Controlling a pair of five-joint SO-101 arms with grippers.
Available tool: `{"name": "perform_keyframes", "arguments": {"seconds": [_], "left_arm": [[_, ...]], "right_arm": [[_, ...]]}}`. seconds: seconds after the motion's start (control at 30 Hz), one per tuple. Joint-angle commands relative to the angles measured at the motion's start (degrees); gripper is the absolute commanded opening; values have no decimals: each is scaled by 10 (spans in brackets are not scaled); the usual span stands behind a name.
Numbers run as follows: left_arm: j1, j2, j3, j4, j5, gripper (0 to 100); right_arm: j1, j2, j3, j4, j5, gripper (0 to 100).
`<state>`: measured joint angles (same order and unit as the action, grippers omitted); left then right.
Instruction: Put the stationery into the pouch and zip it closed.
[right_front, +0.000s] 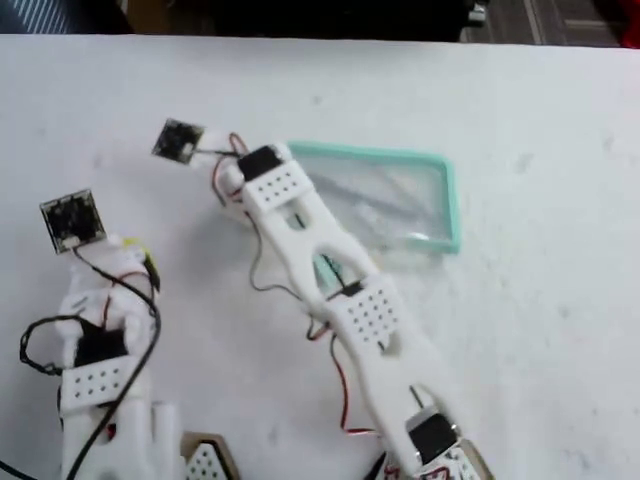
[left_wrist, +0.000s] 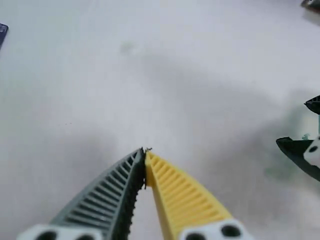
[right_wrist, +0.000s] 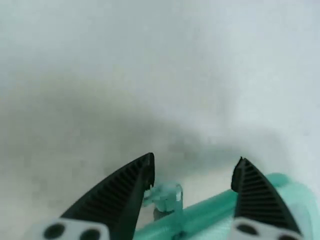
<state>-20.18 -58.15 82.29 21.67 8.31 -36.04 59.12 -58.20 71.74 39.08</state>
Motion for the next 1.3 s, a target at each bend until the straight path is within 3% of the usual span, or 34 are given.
{"name": "perform_keyframes", "arguments": {"seconds": [0.0, 0.6, 0.83, 1.27], "left_arm": [[34, 2, -12, -11, 2, 26], [50, 2, -12, -11, 2, 26], [51, 2, -12, -11, 2, 26], [51, 2, -12, -11, 2, 26]], "right_arm": [[27, 9, -59, 0, 13, 251], [33, -45, -69, 160, 52, 251], [33, -67, -63, 245, 154, 251], [61, 10, -69, 182, 200, 252]]}}
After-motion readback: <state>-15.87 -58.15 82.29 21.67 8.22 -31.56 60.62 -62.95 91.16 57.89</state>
